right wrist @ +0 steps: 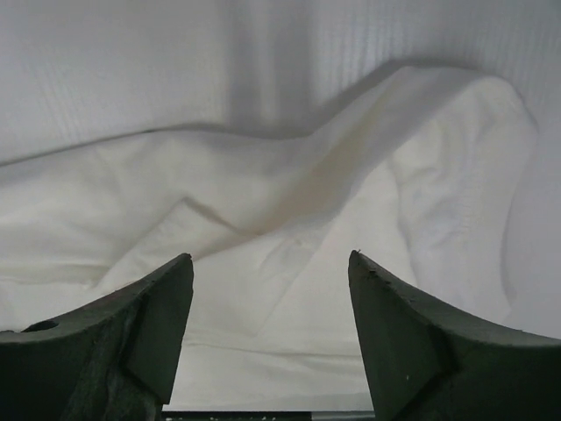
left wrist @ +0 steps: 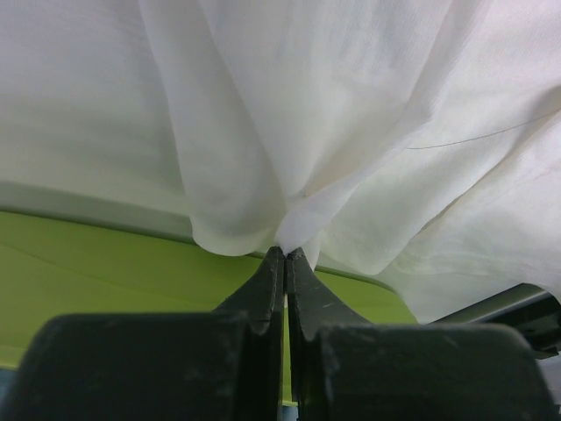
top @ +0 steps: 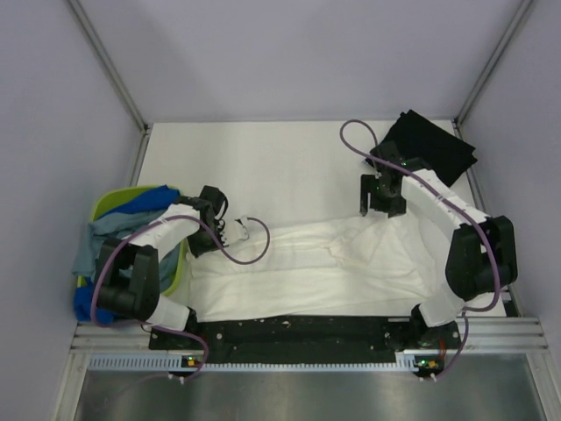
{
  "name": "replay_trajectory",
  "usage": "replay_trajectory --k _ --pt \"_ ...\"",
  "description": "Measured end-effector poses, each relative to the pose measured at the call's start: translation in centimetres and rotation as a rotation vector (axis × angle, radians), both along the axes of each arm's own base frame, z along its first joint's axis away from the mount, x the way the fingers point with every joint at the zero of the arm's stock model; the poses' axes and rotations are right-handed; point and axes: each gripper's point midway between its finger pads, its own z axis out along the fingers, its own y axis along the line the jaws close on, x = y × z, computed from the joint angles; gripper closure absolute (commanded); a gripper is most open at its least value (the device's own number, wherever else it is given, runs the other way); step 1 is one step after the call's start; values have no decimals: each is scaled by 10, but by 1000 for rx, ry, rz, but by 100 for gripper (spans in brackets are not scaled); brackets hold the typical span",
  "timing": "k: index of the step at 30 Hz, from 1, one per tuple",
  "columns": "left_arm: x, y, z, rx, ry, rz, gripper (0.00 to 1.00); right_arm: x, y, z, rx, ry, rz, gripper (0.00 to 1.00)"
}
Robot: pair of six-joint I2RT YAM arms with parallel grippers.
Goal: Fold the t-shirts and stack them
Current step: Fold the other side of the tshirt into a rectangle
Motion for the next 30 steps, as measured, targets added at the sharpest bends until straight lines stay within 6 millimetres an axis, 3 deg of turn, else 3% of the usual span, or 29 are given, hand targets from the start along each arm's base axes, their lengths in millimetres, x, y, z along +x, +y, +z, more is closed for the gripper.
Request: replay_trajectory --k 3,7,8,10,13,18,30 --pt "0 0 0 0 0 0 100 9 -19 -10 -17 21 -63 30" --pt "0 0 0 0 0 0 100 28 -45 -24 1 18 -172 43" --pt "1 0 0 0 0 0 100 33 -49 -30 5 22 -193 49" --pt "1 0 0 0 1 0 100 37 -50 -40 11 37 -199 73" --pt "1 0 0 1 2 0 100 38 -46 -52 41 66 -200 100" --pt "4 4 0 17 -11 8 100 41 -52 -54 85 63 -206 100" --pt "18 9 8 23 -58 34 100 90 -79 -37 174 -152 -99 100"
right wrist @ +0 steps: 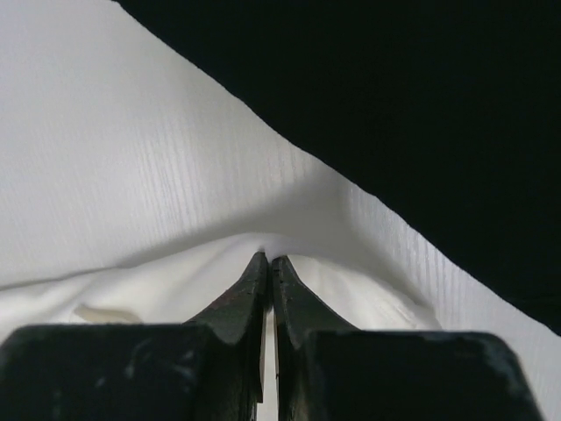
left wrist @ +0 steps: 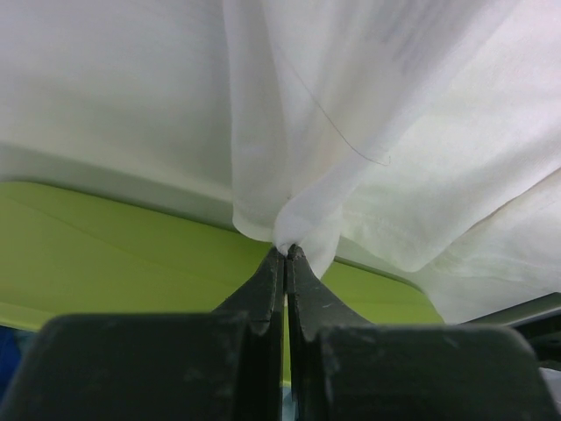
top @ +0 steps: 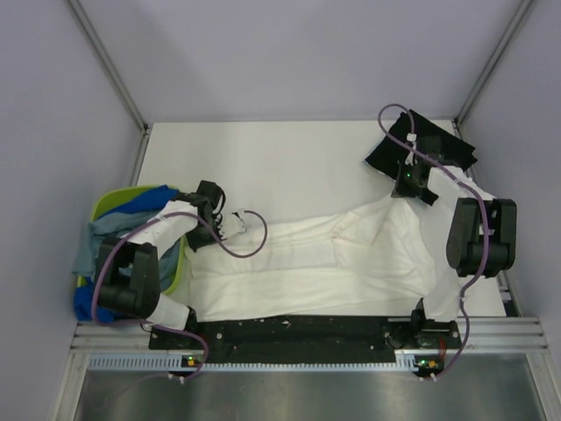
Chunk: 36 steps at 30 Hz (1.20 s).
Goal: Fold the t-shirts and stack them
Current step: Fold the other side of the tshirt into a rectangle
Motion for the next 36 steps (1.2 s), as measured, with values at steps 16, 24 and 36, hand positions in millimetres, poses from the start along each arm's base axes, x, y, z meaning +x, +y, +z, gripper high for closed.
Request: replay_trajectory --k 16,24,36 --pt "-18 -7 -6 -59 33 13 100 4 -37 -8 8 -55 -4 84" --pt "-21 -8 -8 -62 55 53 100 -3 -53 -12 -47 -1 -104 48" --pt "-13 -12 -1 -71 29 69 100 -14 -54 38 -67 -52 -145 33"
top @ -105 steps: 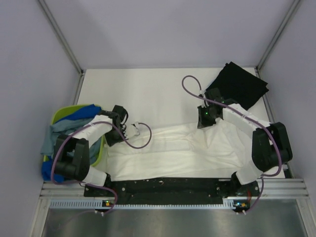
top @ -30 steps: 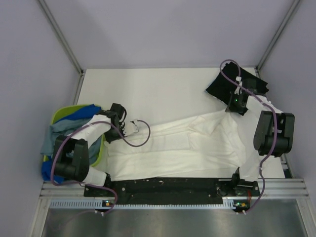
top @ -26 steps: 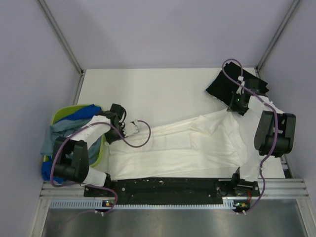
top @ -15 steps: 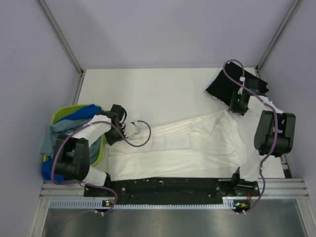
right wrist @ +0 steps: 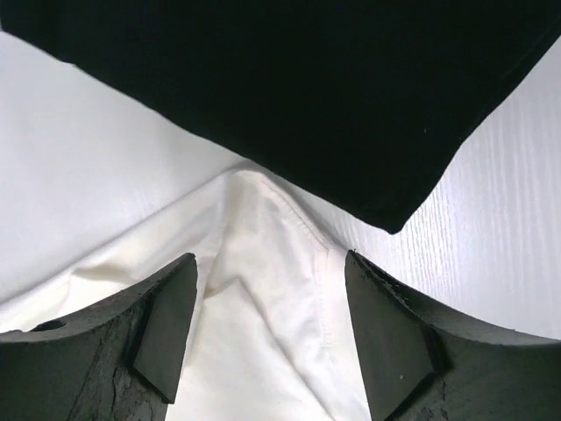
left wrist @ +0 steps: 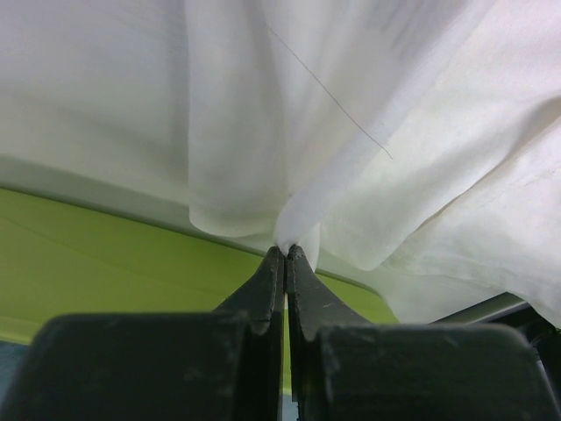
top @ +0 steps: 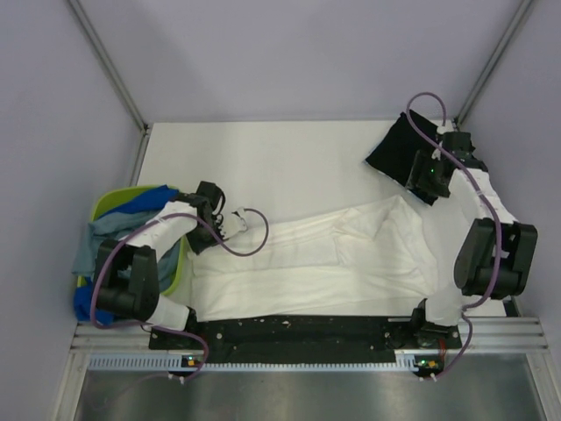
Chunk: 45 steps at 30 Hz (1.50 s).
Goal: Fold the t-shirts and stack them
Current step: Fold the other side of the tshirt into a rectangle
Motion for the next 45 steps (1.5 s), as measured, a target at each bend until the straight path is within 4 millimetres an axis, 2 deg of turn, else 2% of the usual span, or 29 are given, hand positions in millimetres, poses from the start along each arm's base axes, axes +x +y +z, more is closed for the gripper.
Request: replay_trajectory --k 3,5,8,10,13,15,17,21,24,26,28,32,36,37,42,45 --pt "0 0 1 -1 -4 -1 100 0 9 33 -36 -77 68 34" --pt "1 -1 2 -3 -8 -1 100 0 27 56 -73 -143 179 34" --pt "2 -1 3 -4 -18 -2 100 -6 87 70 -99 -198 439 36" --pt "4 -1 4 -6 -27 -2 100 -17 135 70 -99 -225 660 36" --pt "5 -1 4 -7 -34 -2 100 -46 186 55 -85 -214 935 39" --pt "6 -2 4 -8 -36 -3 100 -64 209 39 -67 -174 1067 41" --pt "6 -2 4 -10 -37 -2 100 -72 222 24 -56 -132 1139 42" --pt "7 -2 4 -11 -43 -2 100 -77 233 -14 -57 11 1216 43" --pt "8 -2 4 -12 -45 -3 100 -78 235 -34 -64 86 1239 49" --pt "9 -3 3 -12 -48 -3 100 -81 234 -43 -73 127 1253 63" --pt "10 -3 3 -13 -49 -3 100 -86 234 -49 -87 154 1270 71" --pt "10 -3 2 -11 -47 -5 100 -95 234 -52 -99 193 1285 73" --pt "11 -3 2 -12 -49 -8 100 -96 231 -53 -110 205 1283 97" --pt "11 -3 1 -12 -50 -9 100 -96 230 -53 -115 207 1283 100" --pt "9 -2 -2 -9 -44 -19 100 -102 220 -52 -145 248 1257 100" --pt "9 -2 -3 -8 -45 -28 100 -109 210 -38 -174 247 1231 100"
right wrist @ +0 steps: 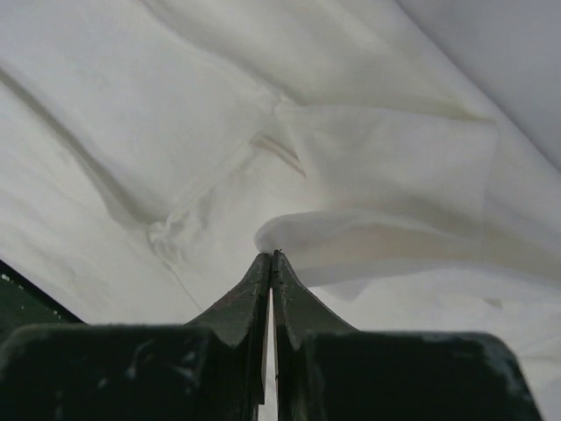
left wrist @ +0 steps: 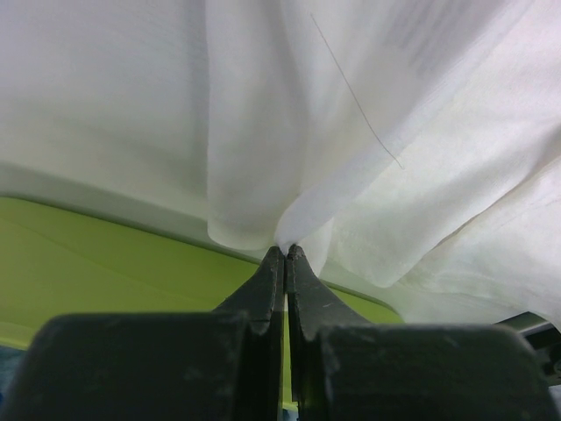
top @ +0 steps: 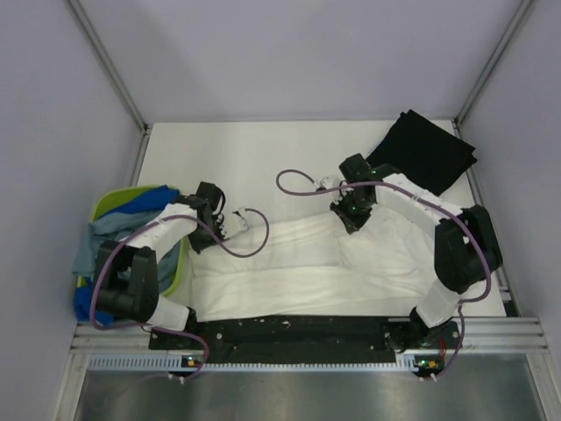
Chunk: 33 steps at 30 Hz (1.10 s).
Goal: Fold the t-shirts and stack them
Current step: Fold the other side of the tshirt into a rectangle
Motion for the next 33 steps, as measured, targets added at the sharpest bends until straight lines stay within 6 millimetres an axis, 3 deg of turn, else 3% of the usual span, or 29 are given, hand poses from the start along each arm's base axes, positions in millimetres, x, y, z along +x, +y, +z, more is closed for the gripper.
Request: replay_trajectory --k 4,7,13,19,23,27,31,33 --pt "-1 0 -2 1 1 -6 100 -18 -18 25 -29 -34 -8 100" --pt "-2 1 -4 3 6 -11 100 -31 -35 34 -74 -46 -7 100" --pt "-2 2 -4 8 7 -18 100 -57 -64 31 -128 -23 8 100" --pt "-7 4 -8 19 22 -38 100 -77 -96 39 -129 -122 24 100" --pt "-6 4 -8 20 21 -48 100 -76 -93 41 -109 -132 53 100" --pt "-5 4 -8 19 19 -49 100 -77 -101 29 -157 -109 99 100" --pt "-5 4 -8 20 19 -54 100 -103 -117 -1 -224 -24 166 100" --pt "-5 4 -9 22 24 -55 100 -106 -123 -5 -250 -14 183 100"
